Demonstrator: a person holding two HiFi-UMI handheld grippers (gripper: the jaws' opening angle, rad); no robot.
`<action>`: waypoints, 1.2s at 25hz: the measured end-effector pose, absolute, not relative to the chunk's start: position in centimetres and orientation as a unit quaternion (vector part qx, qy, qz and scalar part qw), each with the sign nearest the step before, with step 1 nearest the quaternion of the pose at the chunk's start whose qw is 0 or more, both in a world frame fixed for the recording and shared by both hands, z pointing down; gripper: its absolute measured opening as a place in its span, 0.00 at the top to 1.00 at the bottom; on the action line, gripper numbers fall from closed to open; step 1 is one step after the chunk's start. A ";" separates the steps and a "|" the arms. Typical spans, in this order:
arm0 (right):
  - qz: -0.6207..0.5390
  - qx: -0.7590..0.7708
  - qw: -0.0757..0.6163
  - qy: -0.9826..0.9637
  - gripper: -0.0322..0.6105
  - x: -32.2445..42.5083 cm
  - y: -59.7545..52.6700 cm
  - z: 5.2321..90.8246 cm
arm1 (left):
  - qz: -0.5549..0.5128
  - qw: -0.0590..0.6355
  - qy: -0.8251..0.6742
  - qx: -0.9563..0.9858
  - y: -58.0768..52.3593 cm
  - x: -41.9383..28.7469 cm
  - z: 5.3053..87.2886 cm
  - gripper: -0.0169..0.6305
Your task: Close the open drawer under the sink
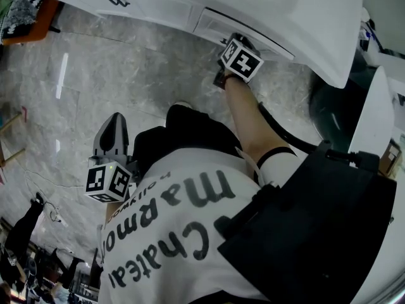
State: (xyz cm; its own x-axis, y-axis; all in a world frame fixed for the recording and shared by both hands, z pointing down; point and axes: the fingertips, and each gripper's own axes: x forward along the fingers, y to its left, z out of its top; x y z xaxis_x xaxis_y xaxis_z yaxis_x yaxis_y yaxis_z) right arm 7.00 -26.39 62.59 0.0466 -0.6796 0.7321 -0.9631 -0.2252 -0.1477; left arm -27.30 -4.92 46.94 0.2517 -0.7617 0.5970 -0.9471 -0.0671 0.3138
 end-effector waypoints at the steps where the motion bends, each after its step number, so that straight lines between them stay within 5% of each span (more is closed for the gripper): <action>1: 0.359 0.696 0.198 -0.590 0.75 7.0 -26.4 62.6 | 0.140 0.335 -0.595 0.717 -5.0 -27.3 47.0 0.96; 30: 0.357 0.701 0.166 -0.595 0.74 8.0 -27.8 62.4 | 0.162 0.324 -0.589 0.722 -4.7 -26.8 46.5 0.96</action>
